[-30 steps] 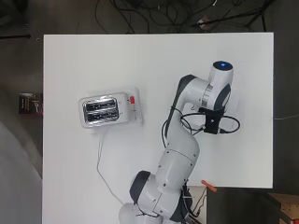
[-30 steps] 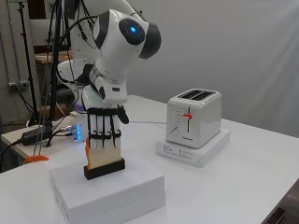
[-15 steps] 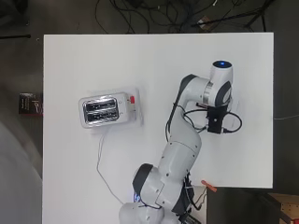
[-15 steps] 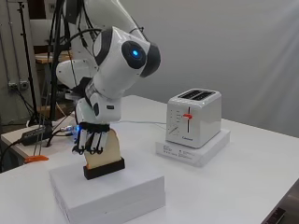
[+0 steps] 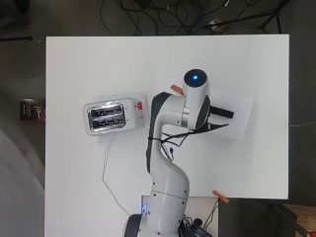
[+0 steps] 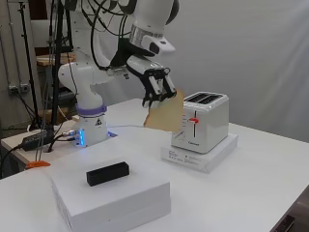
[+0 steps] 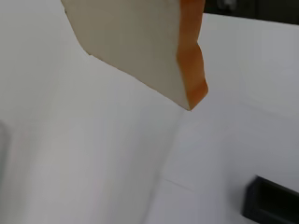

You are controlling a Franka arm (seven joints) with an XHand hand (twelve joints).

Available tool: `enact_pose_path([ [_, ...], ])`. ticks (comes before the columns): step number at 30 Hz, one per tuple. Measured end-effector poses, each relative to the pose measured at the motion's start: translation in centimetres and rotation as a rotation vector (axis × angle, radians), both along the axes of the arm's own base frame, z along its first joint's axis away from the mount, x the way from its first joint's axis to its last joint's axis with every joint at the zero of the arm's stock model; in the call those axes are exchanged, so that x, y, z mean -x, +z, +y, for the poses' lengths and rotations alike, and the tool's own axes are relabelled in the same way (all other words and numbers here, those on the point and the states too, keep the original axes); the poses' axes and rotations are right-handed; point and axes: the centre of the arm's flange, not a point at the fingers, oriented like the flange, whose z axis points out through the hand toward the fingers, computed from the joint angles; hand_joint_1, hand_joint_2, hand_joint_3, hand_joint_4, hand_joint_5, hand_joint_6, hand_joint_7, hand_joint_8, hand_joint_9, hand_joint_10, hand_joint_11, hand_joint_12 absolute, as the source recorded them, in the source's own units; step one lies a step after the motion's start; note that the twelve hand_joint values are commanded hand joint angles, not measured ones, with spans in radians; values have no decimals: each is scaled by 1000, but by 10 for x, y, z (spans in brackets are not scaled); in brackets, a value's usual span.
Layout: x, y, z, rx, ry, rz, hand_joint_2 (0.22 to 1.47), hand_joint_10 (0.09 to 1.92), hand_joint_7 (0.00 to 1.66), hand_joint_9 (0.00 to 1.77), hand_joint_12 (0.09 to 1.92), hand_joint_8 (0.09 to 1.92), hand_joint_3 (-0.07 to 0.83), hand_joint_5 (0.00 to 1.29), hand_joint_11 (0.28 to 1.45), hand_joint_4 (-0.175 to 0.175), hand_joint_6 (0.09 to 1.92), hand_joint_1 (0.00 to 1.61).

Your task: Teleoperate dual arm-hand system to toast a bread

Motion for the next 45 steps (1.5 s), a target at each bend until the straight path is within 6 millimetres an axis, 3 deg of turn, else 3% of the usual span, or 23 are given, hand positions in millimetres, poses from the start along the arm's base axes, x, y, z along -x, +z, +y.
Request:
enact_pose_path([
  [3, -1, 19, 80, -116, 245, -98, 1268, 87, 1320, 1424, 671, 87, 1, 699, 651, 175, 1399, 869],
  [5, -3, 19, 125, -177, 372, -120, 1264, 87, 1330, 1427, 567, 87, 1, 706, 668, 175, 1388, 874],
  [9, -2, 3, 170, -254, 505, -117, 1262, 87, 1336, 1430, 407, 87, -1, 710, 724, 175, 1382, 876],
  [11, 1, -3, 191, -292, 588, -112, 1265, 87, 1340, 1441, 461, 87, 1, 702, 726, 175, 1393, 870],
  [12, 3, -7, 204, -315, 630, -113, 1232, 87, 1248, 1447, 500, 342, 0, 701, 717, 49, 1340, 1001],
  [13, 7, -11, 217, -334, 667, -116, 1211, 87, 1156, 1450, 529, 647, 2, 686, 707, -52, 1316, 1102],
  [14, 11, -15, 229, -345, 699, -118, 1203, 87, 1094, 1449, 547, 844, 2, 670, 698, -113, 1311, 1162],
  [15, 15, -15, 241, -349, 728, -121, 1203, 87, 1051, 1447, 555, 967, 2, 652, 690, -145, 1316, 1191],
  [17, 23, -15, 259, -335, 775, -123, 1257, 87, 1127, 1438, 556, 576, 1, 659, 685, 57, 1401, 975],
  [18, 24, -15, 261, -328, 785, -120, 1268, 87, 1197, 1440, 561, 375, 1, 667, 687, 115, 1416, 918],
  [20, 24, -13, 263, -338, 798, -110, 1267, 87, 1276, 1441, 591, 134, 1, 692, 681, 162, 1402, 883],
  [22, 25, -3, 267, -356, 810, -114, 1211, 87, 1139, 1448, 600, 679, 1, 682, 678, -55, 1312, 1107],
  [23, 27, 1, 268, -361, 812, -118, 1199, 87, 1091, 1451, 603, 849, 2, 672, 678, -114, 1298, 1166],
  [25, 32, 10, 270, -363, 817, -128, 1191, 87, 1052, 1451, 604, 987, 2, 664, 674, -162, 1292, 1213],
  [31, 41, 2, 281, -338, 841, -99, 1175, 87, 1065, 1432, 462, 981, 0, 692, 689, -175, 1262, 1232],
  [32, 40, 1, 283, -321, 853, -94, 1203, 87, 1100, 1427, 431, 764, 0, 704, 695, -49, 1296, 1108],
  [33, 38, 0, 284, -309, 860, -86, 1230, 87, 1160, 1419, 384, 511, -1, 707, 704, 52, 1335, 1003],
  [34, 37, -1, 286, -306, 862, -78, 1247, 87, 1215, 1411, 332, 309, -1, 706, 718, 113, 1362, 938],
  [36, 36, -4, 298, -328, 859, -68, 1271, 87, 1253, 1380, 236, 89, 0, 685, 741, 162, 1411, 873],
  [37, 34, -6, 305, -346, 851, -68, 1278, 87, 1247, 1365, 211, 87, 1, 674, 748, 169, 1430, 858],
  [43, 34, -7, 322, -421, 758, -74, 1290, 87, 1226, 1329, 165, 87, 0, 657, 768, 175, 1456, 842],
  [44, 35, -9, 324, -423, 753, -70, 1249, 87, 1152, 1339, 154, 384, 14, 661, 778, 49, 1394, 979],
  [45, 35, -9, 326, -422, 754, -70, 1231, 87, 1075, 1357, 154, 731, 10, 650, 797, -52, 1350, 1085],
])
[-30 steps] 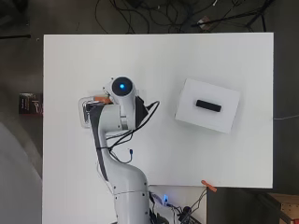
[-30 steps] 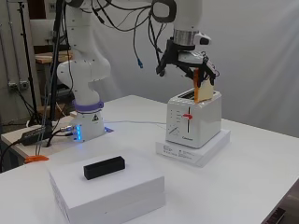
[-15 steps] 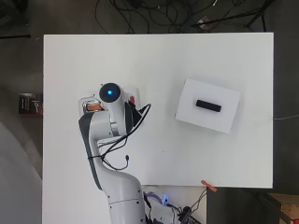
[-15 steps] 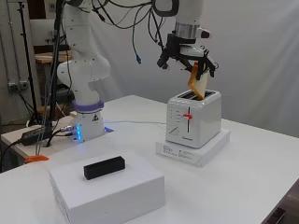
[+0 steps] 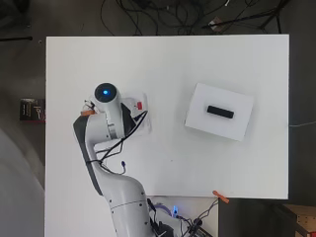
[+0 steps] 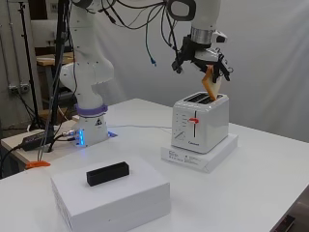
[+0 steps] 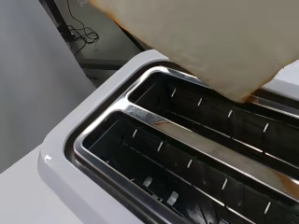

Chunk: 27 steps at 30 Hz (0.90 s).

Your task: Teleoperate dual arm-hand system to toast a bread

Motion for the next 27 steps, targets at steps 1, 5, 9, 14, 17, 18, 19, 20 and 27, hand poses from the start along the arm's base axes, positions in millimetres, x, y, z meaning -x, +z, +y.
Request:
enact_pose_path([
  [1, 0, 1, 1, -3, 3, -1, 1234, 87, 1000, 1382, 175, 999, 8, 624, 827, -113, 1332, 1143],
  [5, -7, -3, 1, -68, 5, 72, 1303, 87, 976, 1374, 531, 776, 3, 582, 720, 55, 1483, 934],
  [9, -12, -8, 1, -99, 11, 140, 1260, 415, 928, 1307, 1031, 1185, 2, 598, 628, -119, 1339, 1136],
  [14, -9, -2, 11, -152, 15, 155, 1302, 667, 1030, 1149, 961, 564, 2, 616, 610, 111, 1476, 886],
  [17, -11, -6, 12, -90, 46, 136, 1299, 717, 1159, 1129, 1036, 219, 2, 646, 605, 169, 1471, 839],
  [18, -12, -8, 13, -71, 55, 131, 1295, 730, 1177, 1122, 1054, 181, 1, 652, 600, 173, 1464, 839],
  [19, -14, -12, 14, -57, 59, 129, 1291, 763, 1191, 1112, 1078, 157, 1, 660, 597, 175, 1454, 842],
  [20, -16, -17, 15, -52, 57, 137, 1285, 854, 1213, 1105, 1152, 155, 1, 670, 604, 175, 1440, 848],
  [27, -26, -30, 20, 21, -10, 143, 831, 87, 220, 450, 87, 87, -15, 43, 488, -76, 87, 20],
])
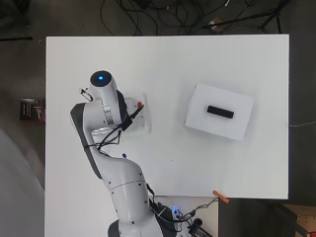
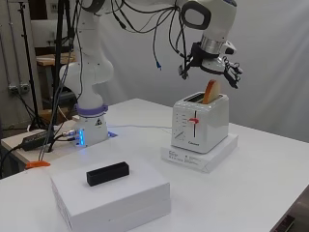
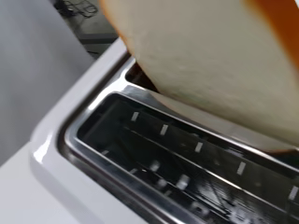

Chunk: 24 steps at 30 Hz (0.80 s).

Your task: Teleoperate dual arm-hand system to toast a bread

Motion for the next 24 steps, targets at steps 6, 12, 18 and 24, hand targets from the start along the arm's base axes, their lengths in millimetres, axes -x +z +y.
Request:
enact_pose_path([
  [6, 0, -4, -22, 95, -232, -32, 876, 87, 269, 497, 87, 87, 5, 285, 504, -31, 87, 0],
  [12, 3, -3, -101, 56, -449, -62, 940, 345, 400, 657, 583, 87, -2, 296, 535, -36, 87, 36],
  [18, -12, -25, -198, 44, -625, -55, 956, 87, 225, 337, 87, 87, 5, 284, 406, -11, 87, 11],
  [24, -10, -44, -232, 95, -755, -30, 991, 87, 223, 326, 87, 87, 13, 250, 404, -35, 87, 22],
])
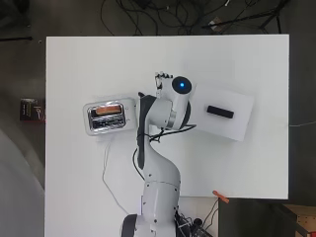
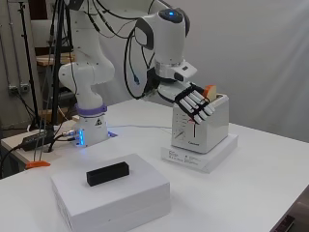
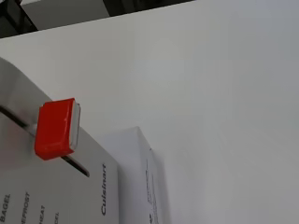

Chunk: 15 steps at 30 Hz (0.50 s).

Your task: Teleoperate dual arm-hand system to toast a bread

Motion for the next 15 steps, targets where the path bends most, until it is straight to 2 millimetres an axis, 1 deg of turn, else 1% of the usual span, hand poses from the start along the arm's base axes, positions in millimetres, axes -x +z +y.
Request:
enact_pose_path([
  [3, -4, -28, -2, -71, 4, 20, 974, 87, 239, 356, 87, 87, 2, 206, 414, -73, 87, 63],
  [5, -7, -52, -3, -99, 28, 44, 985, 87, 294, 444, 87, 87, 3, 194, 444, -90, 87, 69],
  [7, -10, -77, -3, -107, 28, 81, 1008, 87, 357, 541, 87, 87, 3, 204, 477, -97, 87, 70],
  [9, -12, -95, 0, -100, 2, 119, 1034, 87, 403, 693, 87, 87, 2, 233, 537, -97, 87, 79],
  [10, -13, -102, 2, -97, -17, 137, 1043, 87, 396, 739, 87, 87, 2, 219, 562, -100, 87, 88],
  [11, -13, -106, 3, -100, -26, 144, 1049, 87, 393, 769, 87, 87, 2, 206, 587, -105, 87, 97],
  [12, -13, -107, 5, -107, -24, 143, 1054, 87, 487, 888, 87, 87, 2, 204, 670, -116, 87, 120],
  [13, -12, -109, 8, -116, -13, 140, 1058, 208, 611, 982, 238, 87, 1, 214, 710, -125, 87, 148],
  [14, -11, -111, 10, -125, 2, 137, 1061, 440, 691, 1002, 531, 87, 0, 226, 681, -131, 87, 169],
  [15, -11, -112, 12, -137, 21, 130, 1061, 643, 713, 985, 790, 87, 0, 231, 632, -134, 87, 179],
])
